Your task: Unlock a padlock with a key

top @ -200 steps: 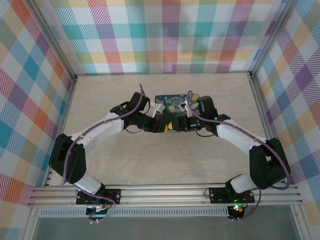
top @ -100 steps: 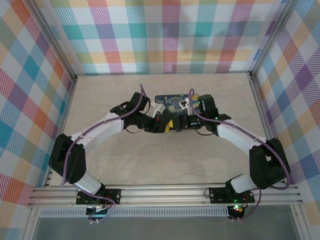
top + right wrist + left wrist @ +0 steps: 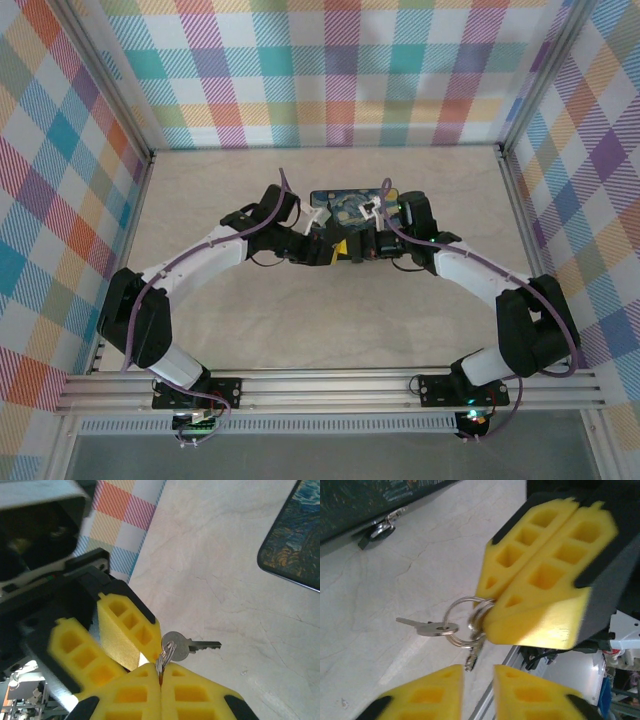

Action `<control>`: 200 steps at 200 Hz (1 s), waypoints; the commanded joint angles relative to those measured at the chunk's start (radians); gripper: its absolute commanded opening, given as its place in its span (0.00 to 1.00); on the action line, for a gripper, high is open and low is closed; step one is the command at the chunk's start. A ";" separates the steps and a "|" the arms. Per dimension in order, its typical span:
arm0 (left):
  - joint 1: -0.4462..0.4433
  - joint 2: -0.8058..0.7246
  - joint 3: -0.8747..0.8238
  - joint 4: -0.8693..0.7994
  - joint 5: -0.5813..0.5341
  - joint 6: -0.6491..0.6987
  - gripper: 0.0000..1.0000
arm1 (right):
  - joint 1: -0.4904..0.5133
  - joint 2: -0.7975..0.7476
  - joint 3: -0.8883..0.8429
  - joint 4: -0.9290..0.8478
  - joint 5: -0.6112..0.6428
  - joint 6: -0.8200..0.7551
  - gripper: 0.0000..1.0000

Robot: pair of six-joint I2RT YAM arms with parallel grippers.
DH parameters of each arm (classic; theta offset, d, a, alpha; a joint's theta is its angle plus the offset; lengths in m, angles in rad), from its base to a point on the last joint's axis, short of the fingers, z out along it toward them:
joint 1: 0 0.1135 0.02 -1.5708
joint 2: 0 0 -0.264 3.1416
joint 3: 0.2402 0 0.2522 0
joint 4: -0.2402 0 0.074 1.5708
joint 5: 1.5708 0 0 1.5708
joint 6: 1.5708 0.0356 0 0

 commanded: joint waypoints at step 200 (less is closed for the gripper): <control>0.091 -0.035 -0.090 0.200 -0.158 -0.975 0.68 | 0.012 0.056 0.052 0.027 0.015 -0.015 0.06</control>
